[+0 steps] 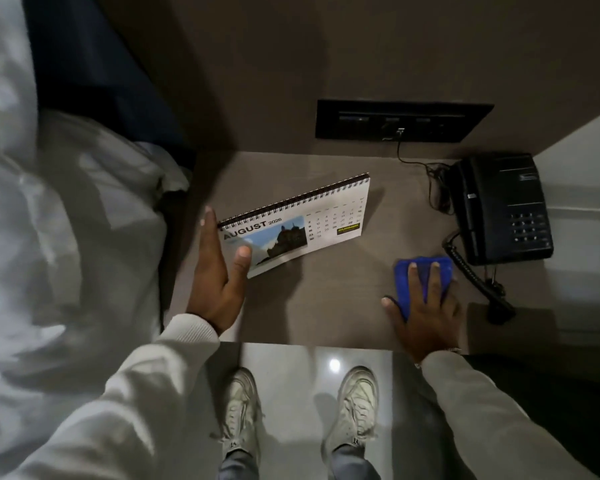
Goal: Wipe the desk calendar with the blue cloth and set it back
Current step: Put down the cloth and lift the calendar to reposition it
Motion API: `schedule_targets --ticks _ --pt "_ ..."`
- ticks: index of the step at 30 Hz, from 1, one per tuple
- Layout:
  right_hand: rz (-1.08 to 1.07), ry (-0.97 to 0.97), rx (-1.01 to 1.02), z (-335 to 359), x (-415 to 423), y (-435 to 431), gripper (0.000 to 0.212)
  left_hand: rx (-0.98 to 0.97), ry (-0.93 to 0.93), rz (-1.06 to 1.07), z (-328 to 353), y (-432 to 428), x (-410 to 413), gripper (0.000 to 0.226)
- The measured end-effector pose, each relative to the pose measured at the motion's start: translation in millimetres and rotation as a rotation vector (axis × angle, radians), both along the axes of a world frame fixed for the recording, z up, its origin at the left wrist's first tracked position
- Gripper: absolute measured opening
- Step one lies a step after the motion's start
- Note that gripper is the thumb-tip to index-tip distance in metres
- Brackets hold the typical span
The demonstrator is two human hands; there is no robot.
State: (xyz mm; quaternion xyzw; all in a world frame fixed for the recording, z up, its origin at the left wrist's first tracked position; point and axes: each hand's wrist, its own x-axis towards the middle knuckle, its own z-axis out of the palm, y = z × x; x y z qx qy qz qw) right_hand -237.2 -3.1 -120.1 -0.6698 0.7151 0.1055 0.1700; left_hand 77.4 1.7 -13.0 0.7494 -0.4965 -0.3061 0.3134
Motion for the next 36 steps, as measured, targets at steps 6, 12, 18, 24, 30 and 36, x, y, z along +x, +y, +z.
schedule_targets --ticks 6,12,18,24,30,36 --pt "-0.196 -0.371 -0.123 61 32 -27 0.086 0.075 0.232 0.187 17 -3 -7 0.065" --pt "-0.460 -1.069 -0.168 100 96 -101 0.075 0.072 0.546 0.394 9 -7 -3 0.086" --pt "-0.589 -1.246 -0.134 80 118 -111 0.074 -0.017 0.676 0.348 -3 -17 -4 0.046" --pt "-0.620 -1.406 -0.160 80 118 -124 0.060 0.072 0.799 0.212 6 -70 35 0.069" --pt "-0.574 -1.425 -0.113 87 130 -156 0.064 0.146 0.758 0.137 16 -132 58 0.106" --pt "-0.577 -1.331 -0.100 86 146 -164 0.097 0.145 0.768 0.180 3 -147 66 0.078"
